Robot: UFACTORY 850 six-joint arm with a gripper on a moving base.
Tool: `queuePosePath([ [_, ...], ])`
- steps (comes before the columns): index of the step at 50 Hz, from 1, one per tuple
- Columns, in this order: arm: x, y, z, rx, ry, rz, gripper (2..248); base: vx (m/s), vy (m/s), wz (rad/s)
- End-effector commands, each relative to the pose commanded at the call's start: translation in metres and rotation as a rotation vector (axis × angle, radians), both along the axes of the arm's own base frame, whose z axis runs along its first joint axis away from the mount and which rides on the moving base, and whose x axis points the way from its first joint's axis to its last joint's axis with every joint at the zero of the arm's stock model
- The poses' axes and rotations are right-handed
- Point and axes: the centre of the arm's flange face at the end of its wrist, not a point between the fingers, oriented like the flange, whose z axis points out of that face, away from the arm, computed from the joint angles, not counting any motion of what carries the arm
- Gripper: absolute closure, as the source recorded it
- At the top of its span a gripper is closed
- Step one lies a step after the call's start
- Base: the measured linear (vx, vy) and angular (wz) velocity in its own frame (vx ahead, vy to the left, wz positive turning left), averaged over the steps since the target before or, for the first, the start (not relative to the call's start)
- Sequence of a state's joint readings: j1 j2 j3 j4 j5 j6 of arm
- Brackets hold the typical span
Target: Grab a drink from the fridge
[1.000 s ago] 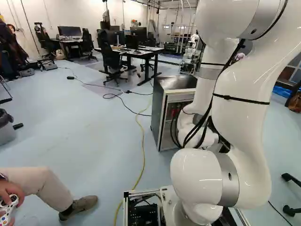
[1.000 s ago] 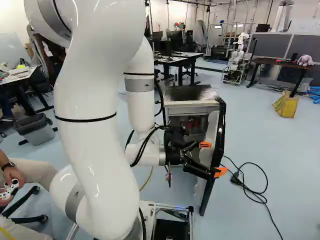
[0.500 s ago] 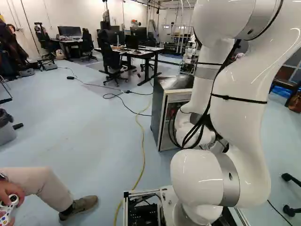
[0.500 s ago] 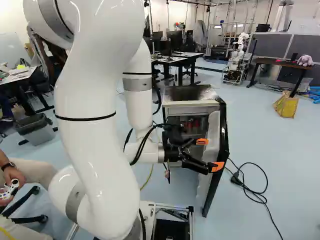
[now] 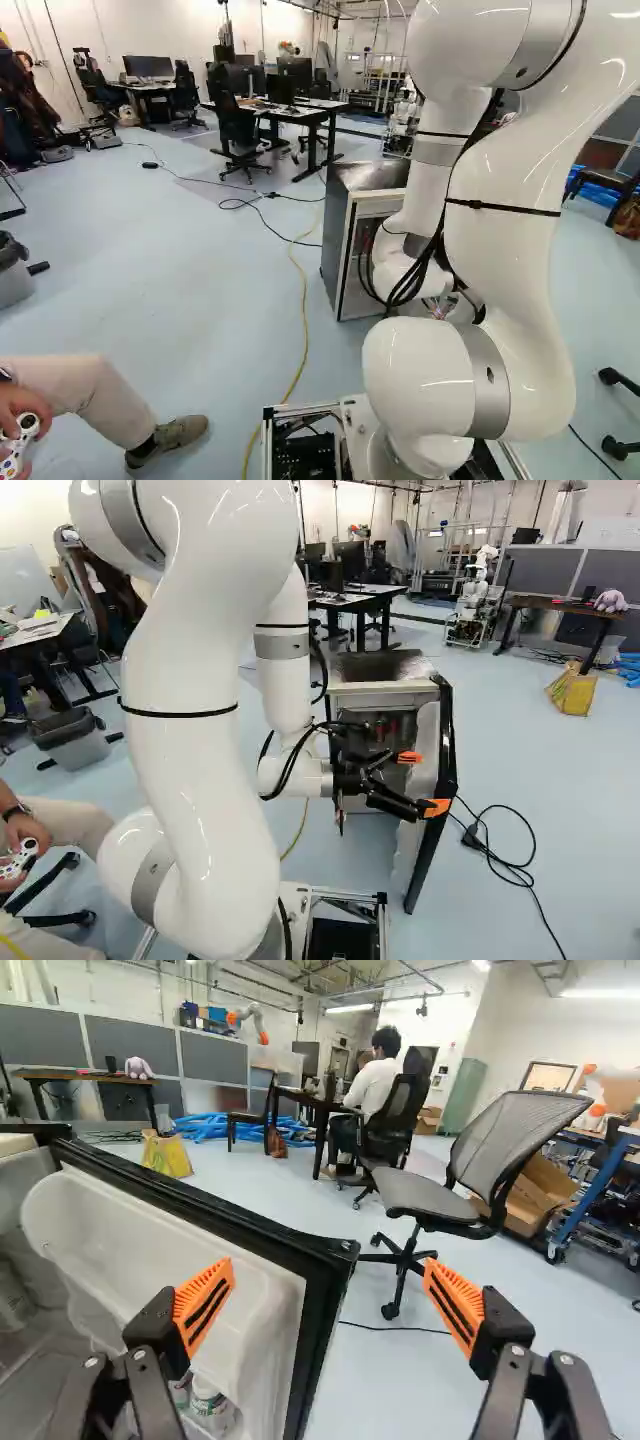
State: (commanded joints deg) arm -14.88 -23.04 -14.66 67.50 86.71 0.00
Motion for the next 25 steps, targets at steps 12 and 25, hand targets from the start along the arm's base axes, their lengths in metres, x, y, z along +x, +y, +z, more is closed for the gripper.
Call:
queuePosePath([
  [12,0.011,-0.009,-0.001,-0.010,-0.018,-0.052,3,0.000,0.000,0.000],
  [25,0.022,-0.019,-0.002,-0.020,-0.037,-0.106,3,0.000,0.000,0.000],
])
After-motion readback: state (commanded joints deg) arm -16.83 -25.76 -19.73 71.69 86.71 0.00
